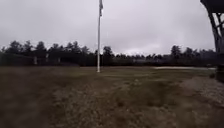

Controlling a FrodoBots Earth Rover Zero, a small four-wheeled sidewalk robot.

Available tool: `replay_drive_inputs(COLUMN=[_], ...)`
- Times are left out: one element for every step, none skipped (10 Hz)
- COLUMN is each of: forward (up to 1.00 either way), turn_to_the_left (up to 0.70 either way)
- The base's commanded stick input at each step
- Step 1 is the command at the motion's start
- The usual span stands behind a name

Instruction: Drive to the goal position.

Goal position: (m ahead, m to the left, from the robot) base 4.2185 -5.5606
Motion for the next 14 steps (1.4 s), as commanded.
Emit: replay_drive_inputs(forward=[0.7,0.7,0.7,0.7,0.7,0.7,0.7,0.7,0.7,0.7,0.7,0.7,0.7,0.7], turn_to_the_left=[-0.35,-0.35,-0.35,-0.35,-0.35,-0.35,-0.28,0.0,0.0,0.0,0.0,0.0,0.0,0.0])
